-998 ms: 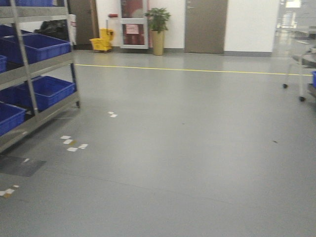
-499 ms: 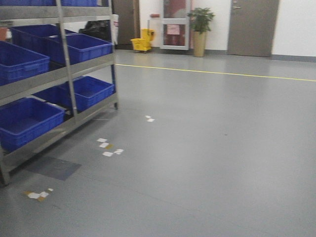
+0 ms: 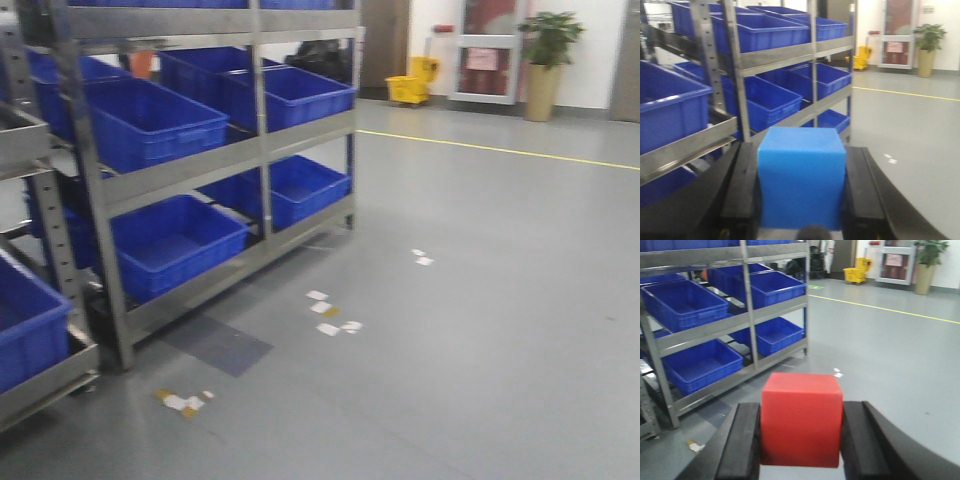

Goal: Sort and place red and blue blocks on shelf
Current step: 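Turn the base toward the shelf of blue bins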

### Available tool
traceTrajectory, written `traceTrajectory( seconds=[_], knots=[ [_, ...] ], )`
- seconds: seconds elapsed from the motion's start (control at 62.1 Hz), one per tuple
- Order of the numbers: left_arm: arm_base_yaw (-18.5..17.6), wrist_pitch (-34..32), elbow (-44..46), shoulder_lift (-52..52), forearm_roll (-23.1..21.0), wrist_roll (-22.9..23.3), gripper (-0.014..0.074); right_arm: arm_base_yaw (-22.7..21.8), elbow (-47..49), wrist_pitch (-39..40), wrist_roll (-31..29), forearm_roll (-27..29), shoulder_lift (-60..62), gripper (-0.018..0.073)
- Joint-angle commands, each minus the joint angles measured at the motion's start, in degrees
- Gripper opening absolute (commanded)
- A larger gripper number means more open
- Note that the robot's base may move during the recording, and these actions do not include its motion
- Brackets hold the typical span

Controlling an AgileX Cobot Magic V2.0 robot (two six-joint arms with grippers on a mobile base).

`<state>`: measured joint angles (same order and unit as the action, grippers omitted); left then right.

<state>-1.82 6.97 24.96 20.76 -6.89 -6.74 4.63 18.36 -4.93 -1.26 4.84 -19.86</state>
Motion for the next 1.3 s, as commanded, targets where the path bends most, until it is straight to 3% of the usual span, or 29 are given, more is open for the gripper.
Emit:
traceTrajectory(
  seconds=[0.0, 1.288],
  knots=[
    [-0.06, -5.12, 2.15, 0.64, -0.42, 0.24, 0.0125, -0.32, 1.74, 4.93, -0.25, -0.07, -0.25, 0.0048],
    [-0.06, -5.12, 2.15, 0.64, -0.42, 0.24, 0.0125, -0.32, 1.74, 4.93, -0.25, -0.07, -0.25, 0.0048]
  ],
)
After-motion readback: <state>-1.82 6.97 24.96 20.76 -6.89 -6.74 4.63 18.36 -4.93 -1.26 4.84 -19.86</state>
